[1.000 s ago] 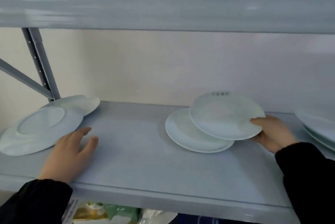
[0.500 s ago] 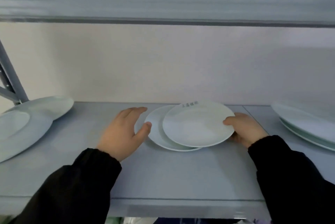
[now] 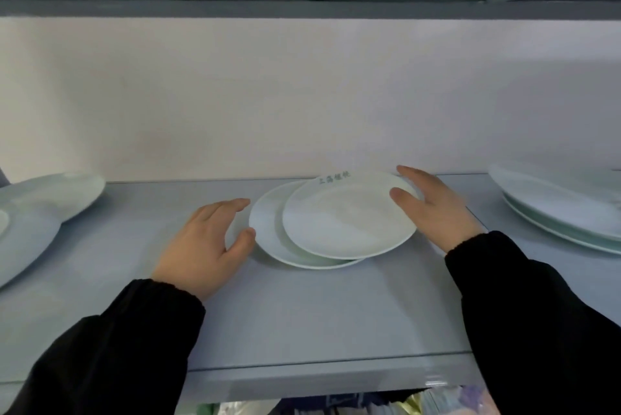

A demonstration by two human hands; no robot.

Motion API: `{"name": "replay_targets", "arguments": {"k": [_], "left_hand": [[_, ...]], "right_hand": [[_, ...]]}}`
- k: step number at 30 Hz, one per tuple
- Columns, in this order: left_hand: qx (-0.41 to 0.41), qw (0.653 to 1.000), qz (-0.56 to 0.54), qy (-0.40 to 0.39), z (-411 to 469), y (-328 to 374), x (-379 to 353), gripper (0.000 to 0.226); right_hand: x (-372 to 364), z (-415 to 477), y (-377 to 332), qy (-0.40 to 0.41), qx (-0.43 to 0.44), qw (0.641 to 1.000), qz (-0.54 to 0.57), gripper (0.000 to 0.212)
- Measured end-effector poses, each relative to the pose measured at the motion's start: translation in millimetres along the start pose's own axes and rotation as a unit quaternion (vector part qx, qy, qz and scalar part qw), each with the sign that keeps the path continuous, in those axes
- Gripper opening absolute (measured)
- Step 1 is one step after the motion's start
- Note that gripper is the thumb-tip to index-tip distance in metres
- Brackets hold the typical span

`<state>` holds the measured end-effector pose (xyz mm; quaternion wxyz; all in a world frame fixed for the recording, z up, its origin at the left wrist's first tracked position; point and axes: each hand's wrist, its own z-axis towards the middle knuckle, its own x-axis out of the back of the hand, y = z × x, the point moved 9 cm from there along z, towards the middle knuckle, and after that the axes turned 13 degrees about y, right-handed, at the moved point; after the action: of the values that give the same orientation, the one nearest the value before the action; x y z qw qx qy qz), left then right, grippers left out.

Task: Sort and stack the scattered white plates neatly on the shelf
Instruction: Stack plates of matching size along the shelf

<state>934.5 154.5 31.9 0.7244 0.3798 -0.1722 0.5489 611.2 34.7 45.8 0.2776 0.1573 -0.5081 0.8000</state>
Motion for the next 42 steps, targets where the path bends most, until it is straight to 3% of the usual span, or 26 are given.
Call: {"name": "replay_targets", "arguments": {"k": [9,21,29,34,42], "left_hand": [[0.045,0.999,-0.002,0.009,-2,-11,5,0.068],[0.103,0.992,0.036,0.056,-2,-18,22,0.068],[0.095,0.994,-0.004,0.054,-6,-12,25,0.067],[0.049,0.995,-0.050,0.065,-12,-7,37,0.060],[0.050,0.995,-0.043,0.076,-37,-82,99,0.054]], "right_hand": [[-16,-26,-44,-0.026,0.204,0.973,-0.103,0.069],[-24,-59,-81,-0.030,0.351,0.934,-0.050,0.057],[-49,-70,-92,-0.032,0.332,0.942,-0.043,0.051],[-93,-106,-138,-0.028,0.375,0.923,-0.078,0.049],[-186,-145,-209,-0.077,0.380,0.919,-0.072,0.047]]}}
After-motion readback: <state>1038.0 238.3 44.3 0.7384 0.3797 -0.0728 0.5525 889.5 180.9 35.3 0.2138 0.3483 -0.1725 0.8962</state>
